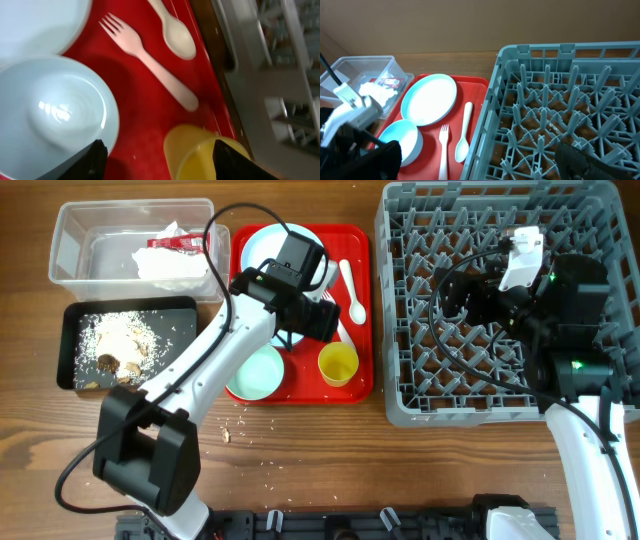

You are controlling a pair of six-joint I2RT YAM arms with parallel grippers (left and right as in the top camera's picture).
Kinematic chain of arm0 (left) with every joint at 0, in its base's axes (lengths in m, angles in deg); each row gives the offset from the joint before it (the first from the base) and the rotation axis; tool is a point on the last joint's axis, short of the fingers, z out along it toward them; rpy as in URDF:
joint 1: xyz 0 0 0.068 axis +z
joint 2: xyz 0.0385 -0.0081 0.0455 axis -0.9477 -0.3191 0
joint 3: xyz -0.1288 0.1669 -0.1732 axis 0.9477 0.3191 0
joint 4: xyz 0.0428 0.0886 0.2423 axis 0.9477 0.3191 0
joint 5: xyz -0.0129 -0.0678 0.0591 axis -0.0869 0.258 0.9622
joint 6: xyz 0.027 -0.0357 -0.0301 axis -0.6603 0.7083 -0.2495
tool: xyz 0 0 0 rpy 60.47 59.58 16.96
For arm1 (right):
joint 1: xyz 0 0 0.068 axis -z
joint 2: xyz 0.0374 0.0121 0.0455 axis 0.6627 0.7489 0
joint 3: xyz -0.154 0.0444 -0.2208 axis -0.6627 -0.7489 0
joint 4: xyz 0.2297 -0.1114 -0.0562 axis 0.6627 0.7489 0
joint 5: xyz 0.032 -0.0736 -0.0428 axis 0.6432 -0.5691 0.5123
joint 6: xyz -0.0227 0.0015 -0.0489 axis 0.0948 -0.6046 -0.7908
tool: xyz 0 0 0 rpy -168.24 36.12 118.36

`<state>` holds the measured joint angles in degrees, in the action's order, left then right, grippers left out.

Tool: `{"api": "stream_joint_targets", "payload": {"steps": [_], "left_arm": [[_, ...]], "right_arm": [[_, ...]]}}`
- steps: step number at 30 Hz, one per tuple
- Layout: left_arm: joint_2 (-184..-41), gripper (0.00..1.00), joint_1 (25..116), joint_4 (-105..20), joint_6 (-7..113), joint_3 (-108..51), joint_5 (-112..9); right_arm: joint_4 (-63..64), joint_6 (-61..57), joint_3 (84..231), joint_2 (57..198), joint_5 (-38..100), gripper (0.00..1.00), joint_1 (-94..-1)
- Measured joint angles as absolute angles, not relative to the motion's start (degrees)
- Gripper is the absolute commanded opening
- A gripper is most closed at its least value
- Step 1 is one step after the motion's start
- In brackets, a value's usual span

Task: Sort waste into correct bins and load items into the dishwasher rack
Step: 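Set the emptied white bowl back on the red tray, then lift the yellow cup with left gripper and hand it to right gripper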

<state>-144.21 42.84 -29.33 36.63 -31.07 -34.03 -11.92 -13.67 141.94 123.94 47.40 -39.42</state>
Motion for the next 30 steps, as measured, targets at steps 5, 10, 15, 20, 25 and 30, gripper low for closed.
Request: {"api": "stream_joint_targets", "payload": {"steps": [5,10,15,20,25,30], "left_arm": [[-146.1,0.6,41.6,-25.6,30.5,-30.7,-38.2],[-149.6,0.04,41.3,-25.4,28.7,-29.7,-38.7],[-150.0,0.04,41.5,-30.7,29.5,-29.6,-40.4],[-150.2,0.04,49.8,-35.6,31.1,-38.1,-64.6],[-150.2,0.04,62.7,-38.8,33.5,-39.0,-88.7],[-150.2,0.04,64.2,-41.1,33.9,-39.0,-99.6]], "right_arm": [[-11.9,-12.8,141.9,123.9,47.4,1.0,-39.4],[-11.9,-12.4,141.9,123.9,47.4,1.0,-39.4],[-11.0,-9.6,141.9,124.0,47.8,1.0,-39.4],[-24.5,-7.6,141.9,132.6,65.0,1.0,-40.2],[-37.9,-6.7,141.7,143.7,83.3,1.0,-40.3],[-52.6,-1.5,141.6,149.6,92.4,1.0,-44.4]]}}
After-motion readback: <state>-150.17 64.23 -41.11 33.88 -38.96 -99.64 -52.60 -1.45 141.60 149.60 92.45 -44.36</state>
